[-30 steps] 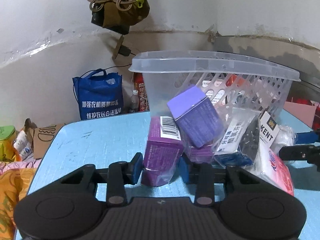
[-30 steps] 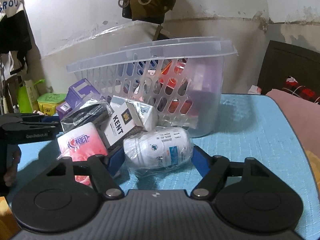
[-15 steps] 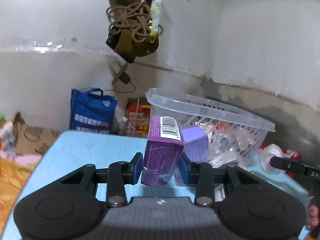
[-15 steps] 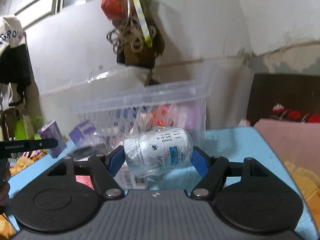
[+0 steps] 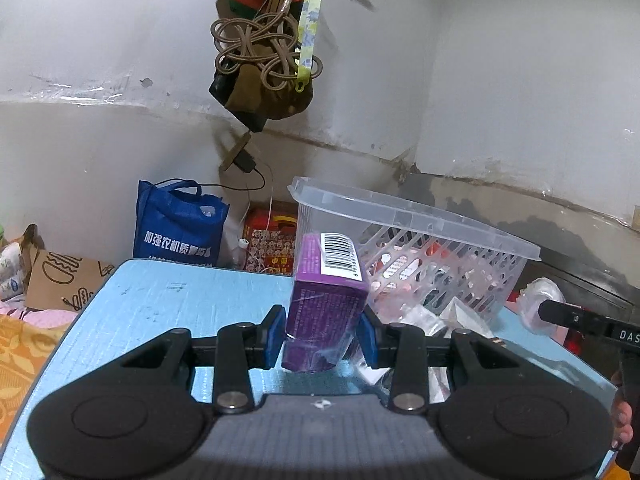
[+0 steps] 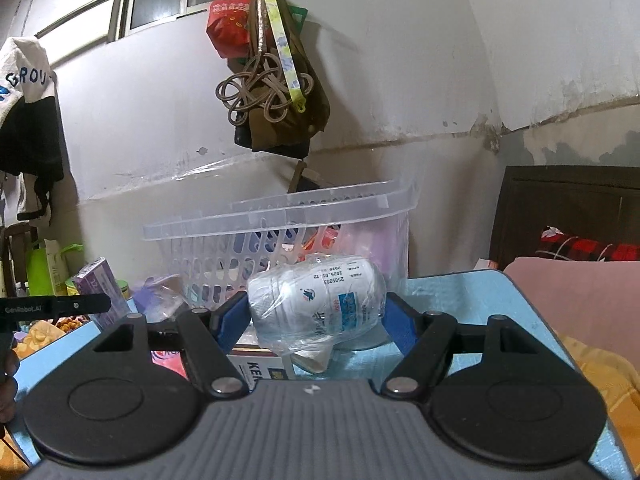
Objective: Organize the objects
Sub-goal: 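Carry both held items over the white basket and open both tools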
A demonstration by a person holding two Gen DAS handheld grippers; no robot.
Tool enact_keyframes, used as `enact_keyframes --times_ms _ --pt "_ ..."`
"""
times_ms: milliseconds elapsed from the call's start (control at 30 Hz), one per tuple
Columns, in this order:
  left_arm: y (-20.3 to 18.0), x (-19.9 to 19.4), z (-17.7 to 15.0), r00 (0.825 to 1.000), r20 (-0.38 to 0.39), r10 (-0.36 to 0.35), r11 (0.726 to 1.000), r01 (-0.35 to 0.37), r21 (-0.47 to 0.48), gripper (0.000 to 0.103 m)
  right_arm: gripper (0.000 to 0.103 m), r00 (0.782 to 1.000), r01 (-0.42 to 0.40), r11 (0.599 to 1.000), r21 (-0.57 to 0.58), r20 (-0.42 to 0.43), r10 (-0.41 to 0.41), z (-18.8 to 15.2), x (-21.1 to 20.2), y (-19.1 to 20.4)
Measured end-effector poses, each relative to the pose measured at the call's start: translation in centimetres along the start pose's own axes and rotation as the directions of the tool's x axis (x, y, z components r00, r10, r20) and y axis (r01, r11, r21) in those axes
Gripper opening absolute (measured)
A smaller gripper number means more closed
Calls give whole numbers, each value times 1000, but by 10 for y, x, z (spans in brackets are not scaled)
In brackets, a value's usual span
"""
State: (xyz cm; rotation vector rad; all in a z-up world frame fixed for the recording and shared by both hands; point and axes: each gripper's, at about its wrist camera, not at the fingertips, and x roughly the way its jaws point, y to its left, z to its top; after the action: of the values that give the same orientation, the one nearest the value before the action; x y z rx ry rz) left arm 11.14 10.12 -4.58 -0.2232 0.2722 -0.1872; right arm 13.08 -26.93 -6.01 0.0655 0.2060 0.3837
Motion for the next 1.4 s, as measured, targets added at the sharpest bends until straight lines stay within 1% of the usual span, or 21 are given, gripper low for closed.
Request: enact_keyframes --times_ms 233,600,767,833,900,967,1000,1100,1200,1233,1300,1333,1400 --pt "2 -1 0 1000 -4 1 1000 -1 -8 42 74 1000 -3 1000 -4 4 3 -1 -2 0" --pt "2 -1 -1 1000 -9 9 1000 -9 4 42 74 1000 -2 1000 -6 14 2 0 -5 1" --pt "2 -3 0 1000 5 14 1000 -14 4 42 74 1000 2 1000 -9 26 -2 1 -7 1" --pt "0 -6 4 1000 20 18 1000 -18 -5 42 74 999 10 1000 -30 42 -8 3 -9 6" --pt "-8 -14 15 999 50 1 1000 -2 17 42 74 999 4 999 -35 42 -2 9 -15 9" --pt "-20 -21 33 996 89 -22 999 19 43 42 74 998 11 998 -59 70 -7 21 -23 15" --pt "-25 -23 46 993 107 -47 998 42 46 42 74 996 9 998 -63 86 -4 30 -26 17" --pt "-42 -21 85 986 143 -88 994 78 71 42 74 994 -21 999 -28 110 24 64 -26 13" --pt "-59 -10 116 983 156 -93 992 78 99 42 74 993 -21 998 -51 118 27 95 -14 12" --pt "-64 -5 124 983 153 -97 991 81 105 42 74 994 -19 998 -58 108 25 105 -6 11" --pt "-72 12 135 989 131 -74 990 57 128 42 74 996 -24 998 -61 86 29 120 10 8" --pt "-74 23 139 992 110 -59 991 45 125 42 74 997 -21 997 -72 75 27 125 18 7" --pt "-78 44 143 996 65 -57 991 48 122 42 74 998 3 994 -111 68 5 130 29 8"
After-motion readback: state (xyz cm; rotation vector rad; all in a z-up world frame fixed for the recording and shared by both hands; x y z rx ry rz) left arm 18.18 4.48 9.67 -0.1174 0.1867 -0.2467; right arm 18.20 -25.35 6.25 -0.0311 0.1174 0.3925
